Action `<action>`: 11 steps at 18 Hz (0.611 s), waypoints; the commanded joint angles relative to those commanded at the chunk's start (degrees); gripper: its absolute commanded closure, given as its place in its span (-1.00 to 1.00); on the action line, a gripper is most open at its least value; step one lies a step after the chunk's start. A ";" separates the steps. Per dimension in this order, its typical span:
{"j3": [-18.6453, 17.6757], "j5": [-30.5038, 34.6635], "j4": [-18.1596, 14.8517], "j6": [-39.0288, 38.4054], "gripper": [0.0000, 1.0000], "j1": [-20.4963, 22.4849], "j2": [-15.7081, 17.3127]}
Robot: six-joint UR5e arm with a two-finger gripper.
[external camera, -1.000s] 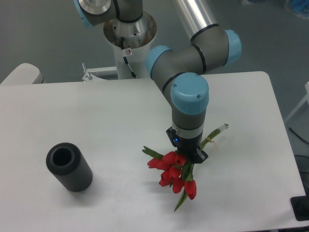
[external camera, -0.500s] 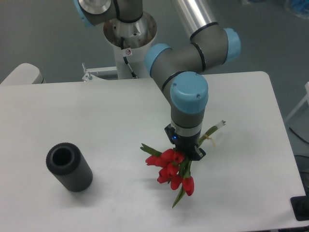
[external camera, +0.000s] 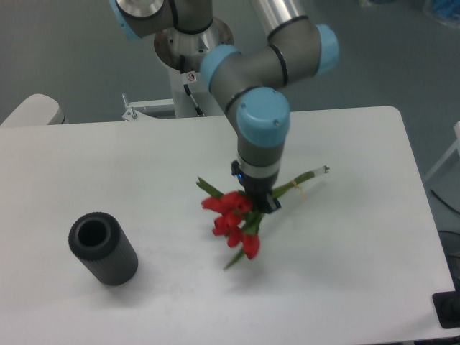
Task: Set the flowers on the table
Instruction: 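Lower the held tulips toward the table surface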
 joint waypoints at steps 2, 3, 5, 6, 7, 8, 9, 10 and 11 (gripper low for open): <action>-2.12 0.43 0.18 0.61 0.47 -1.93 0.54; -3.43 0.44 0.18 0.70 0.47 -2.73 1.41; -5.89 0.53 0.18 1.06 0.46 -3.69 2.73; -6.86 0.53 0.26 1.41 0.45 -4.57 2.82; -7.39 0.61 0.18 1.50 0.41 -5.54 3.08; -8.18 0.61 0.26 1.41 0.36 -6.15 3.35; -9.06 0.61 0.27 1.41 0.28 -6.68 3.44; -9.85 0.70 0.35 1.41 0.20 -7.30 3.44; -10.38 0.70 1.14 1.41 0.13 -8.00 3.35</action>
